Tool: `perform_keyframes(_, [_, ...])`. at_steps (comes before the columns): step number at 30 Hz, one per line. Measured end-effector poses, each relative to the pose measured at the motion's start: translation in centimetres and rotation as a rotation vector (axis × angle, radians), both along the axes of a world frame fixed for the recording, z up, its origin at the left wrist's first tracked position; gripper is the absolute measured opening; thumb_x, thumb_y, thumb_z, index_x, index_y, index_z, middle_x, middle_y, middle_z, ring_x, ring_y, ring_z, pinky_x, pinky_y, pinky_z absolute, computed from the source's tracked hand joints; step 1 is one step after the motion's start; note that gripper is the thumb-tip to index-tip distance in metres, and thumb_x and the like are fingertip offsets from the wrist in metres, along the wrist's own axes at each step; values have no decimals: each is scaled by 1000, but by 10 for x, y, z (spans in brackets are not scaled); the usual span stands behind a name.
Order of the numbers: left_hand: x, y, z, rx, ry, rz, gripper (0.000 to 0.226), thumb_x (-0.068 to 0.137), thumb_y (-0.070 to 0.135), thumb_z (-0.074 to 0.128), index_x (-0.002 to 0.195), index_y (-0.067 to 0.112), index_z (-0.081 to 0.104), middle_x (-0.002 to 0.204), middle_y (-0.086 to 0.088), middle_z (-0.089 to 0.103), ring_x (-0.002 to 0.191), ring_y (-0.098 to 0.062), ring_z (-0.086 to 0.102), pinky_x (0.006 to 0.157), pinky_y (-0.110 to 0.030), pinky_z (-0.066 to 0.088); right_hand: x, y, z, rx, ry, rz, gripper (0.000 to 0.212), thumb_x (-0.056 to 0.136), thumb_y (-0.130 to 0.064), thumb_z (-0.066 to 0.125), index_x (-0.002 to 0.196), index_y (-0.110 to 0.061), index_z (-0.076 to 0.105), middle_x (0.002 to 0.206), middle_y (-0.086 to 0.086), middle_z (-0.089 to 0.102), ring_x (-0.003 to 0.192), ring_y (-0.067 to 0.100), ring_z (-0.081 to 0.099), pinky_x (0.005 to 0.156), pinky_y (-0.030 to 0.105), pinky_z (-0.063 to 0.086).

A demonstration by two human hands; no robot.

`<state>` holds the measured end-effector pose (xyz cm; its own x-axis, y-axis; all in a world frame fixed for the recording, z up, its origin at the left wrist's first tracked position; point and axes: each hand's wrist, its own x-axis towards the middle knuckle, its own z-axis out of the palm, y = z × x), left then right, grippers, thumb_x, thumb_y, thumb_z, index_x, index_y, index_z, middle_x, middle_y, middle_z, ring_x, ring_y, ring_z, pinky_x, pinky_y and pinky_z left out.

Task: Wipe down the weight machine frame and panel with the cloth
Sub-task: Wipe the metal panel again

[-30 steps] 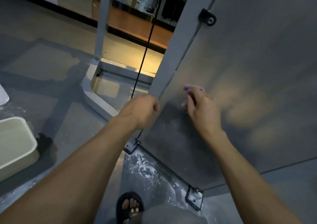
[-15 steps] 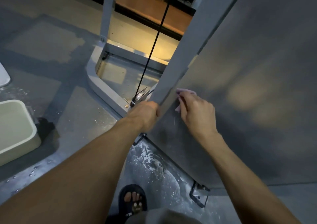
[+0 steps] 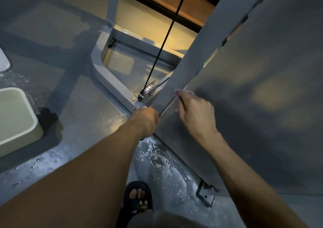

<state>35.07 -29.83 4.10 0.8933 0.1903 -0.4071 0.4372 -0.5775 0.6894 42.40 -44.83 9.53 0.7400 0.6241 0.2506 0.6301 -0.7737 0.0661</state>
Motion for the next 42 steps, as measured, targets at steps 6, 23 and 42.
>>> perform_keyframes(6, [-9, 17, -5, 32, 6, 6, 20, 99, 6, 59, 102, 22, 70, 115, -9, 71, 107, -27, 66, 100, -42, 54, -2, 4, -68, -114, 68, -44, 28, 105, -21, 52, 131, -31, 57, 133, -4, 66, 80, 35, 75, 68, 47, 61])
perform_keyframes(23, [-12, 29, -17, 120, 32, -72, 20, 98, 7, 58, 101, 27, 62, 117, -7, 65, 108, -25, 61, 99, -41, 53, -11, -24, -153, 19, 346, -133, 32, 107, -31, 49, 137, -31, 61, 121, -5, 74, 90, 31, 75, 77, 44, 60])
perform_keyframes(42, [-13, 32, -16, 177, 90, -109, 27, 98, 1, 54, 113, 19, 67, 118, -8, 67, 109, -25, 61, 100, -39, 52, -31, -90, -234, 130, 585, -328, 32, 108, -40, 44, 137, -42, 57, 93, -6, 78, 73, 12, 73, 71, 34, 63])
